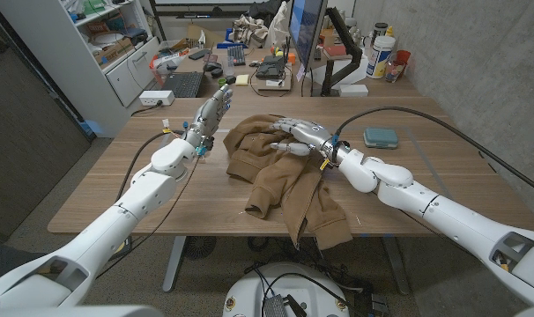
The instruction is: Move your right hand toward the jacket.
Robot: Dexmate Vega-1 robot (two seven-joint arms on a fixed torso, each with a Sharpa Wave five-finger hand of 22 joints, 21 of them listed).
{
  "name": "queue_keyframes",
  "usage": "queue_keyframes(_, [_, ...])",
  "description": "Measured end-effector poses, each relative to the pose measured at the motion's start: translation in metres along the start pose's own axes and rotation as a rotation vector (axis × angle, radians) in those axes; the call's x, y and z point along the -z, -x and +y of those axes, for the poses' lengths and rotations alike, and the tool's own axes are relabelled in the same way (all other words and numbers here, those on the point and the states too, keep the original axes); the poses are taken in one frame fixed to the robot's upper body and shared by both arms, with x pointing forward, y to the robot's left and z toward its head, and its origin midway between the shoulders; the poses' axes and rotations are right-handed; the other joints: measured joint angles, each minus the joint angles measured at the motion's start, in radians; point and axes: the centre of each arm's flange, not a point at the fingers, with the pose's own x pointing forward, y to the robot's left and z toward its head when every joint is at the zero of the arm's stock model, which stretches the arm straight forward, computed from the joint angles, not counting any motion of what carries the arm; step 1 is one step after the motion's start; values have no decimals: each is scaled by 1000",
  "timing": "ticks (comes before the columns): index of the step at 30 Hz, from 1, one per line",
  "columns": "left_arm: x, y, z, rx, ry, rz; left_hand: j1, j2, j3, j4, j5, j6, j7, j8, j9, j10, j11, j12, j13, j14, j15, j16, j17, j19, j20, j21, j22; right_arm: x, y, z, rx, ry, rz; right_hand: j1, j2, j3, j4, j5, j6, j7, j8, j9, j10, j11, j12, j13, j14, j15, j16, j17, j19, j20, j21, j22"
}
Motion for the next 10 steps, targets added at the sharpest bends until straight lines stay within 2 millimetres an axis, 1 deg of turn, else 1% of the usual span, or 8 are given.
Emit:
queue_keyframes(8, [0, -4, -2, 7, 4, -8, 0, 0, -3, 3, 0, 0, 0, 0, 0, 0, 0, 0, 0, 0, 0, 0, 0, 0, 0, 0, 0, 1, 0, 0, -4, 6, -1, 0, 0, 0, 0, 0, 0, 0, 0, 0, 0, 0, 0, 0, 0, 0, 0, 0, 0, 0, 0, 0])
queue_keyframes(10, [0, -5, -3, 9, 5, -11, 0, 0, -3, 3, 0, 4, 4, 0, 0, 0, 0, 0, 0, 0, 0, 0, 0, 0, 0, 0, 0, 1, -1, 0, -5, 7, -2, -2, 2, 0, 0, 0, 0, 0, 0, 0, 0, 0, 0, 0, 0, 0, 0, 0, 0, 0, 0, 0])
